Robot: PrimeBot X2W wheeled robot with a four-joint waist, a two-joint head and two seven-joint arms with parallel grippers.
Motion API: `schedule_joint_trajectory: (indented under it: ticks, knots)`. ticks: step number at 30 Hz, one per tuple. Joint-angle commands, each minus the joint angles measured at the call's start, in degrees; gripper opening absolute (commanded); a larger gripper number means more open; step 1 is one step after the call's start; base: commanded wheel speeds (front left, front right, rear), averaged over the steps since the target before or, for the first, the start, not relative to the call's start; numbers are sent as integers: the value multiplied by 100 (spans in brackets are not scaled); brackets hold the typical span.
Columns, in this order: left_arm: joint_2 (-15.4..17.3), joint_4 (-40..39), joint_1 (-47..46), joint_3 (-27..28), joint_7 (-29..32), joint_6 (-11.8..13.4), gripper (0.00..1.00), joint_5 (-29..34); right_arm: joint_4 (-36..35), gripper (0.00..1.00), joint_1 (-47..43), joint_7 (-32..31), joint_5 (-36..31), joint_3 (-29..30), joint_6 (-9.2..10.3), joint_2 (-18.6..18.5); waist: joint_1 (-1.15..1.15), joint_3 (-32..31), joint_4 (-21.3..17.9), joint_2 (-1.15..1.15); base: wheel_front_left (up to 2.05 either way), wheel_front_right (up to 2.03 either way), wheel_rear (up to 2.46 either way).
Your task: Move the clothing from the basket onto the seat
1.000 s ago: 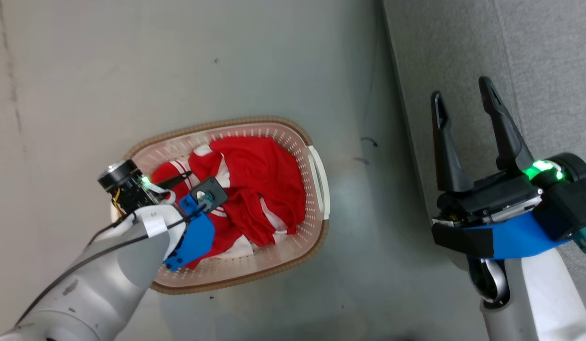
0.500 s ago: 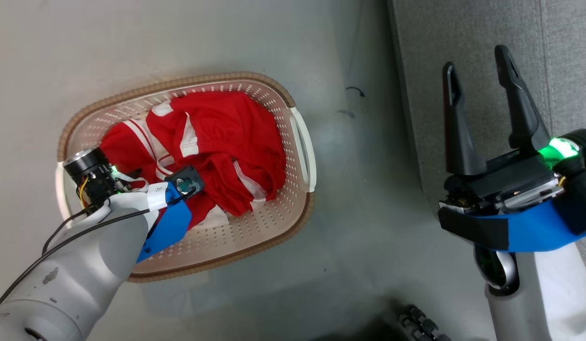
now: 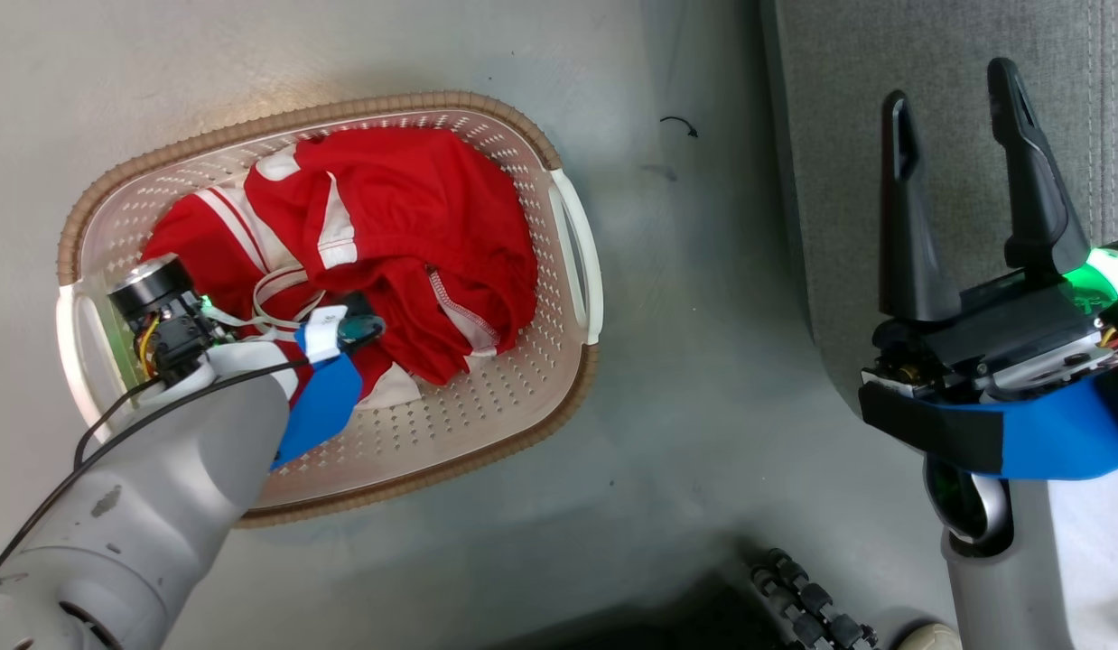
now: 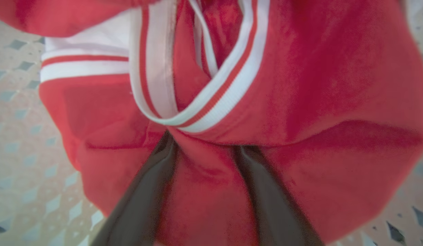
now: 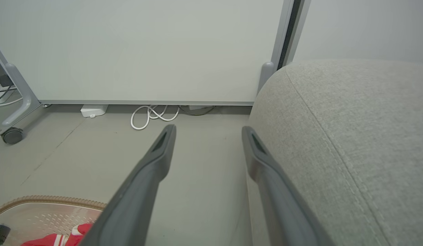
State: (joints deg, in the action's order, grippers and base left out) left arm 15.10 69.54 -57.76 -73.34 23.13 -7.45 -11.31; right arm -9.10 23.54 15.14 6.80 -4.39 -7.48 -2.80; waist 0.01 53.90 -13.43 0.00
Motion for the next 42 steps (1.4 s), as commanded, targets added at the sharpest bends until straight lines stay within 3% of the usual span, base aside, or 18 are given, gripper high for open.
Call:
schedule_joint_trajectory:
  ticks: [1, 11, 18, 42]
  knots:
    - [78, 29, -85, -18, 38, 0, 0, -27, -45, 100, 52, 1, 14, 27, -3, -16, -1, 14, 10, 0, 0, 0, 0]
    - [110, -286, -114, -17, -409, 0, 0, -263, 29, 100, 103, 1, -20, 66, -3, -16, -1, -221, 99, 0, 0, 0, 0]
    - [-13, -394, -141, 12, -1051, -1, 0, -977, 174, 100, 42, 2, -37, 72, -3, -16, -1, -685, 231, 0, 0, 0, 0]
    - [-505, -391, 746, 444, -3585, -1, 0, -2912, 771, 100, -1104, 1, -298, 285, -3, -17, -1, -3188, 981, 0, 0, 0, 0]
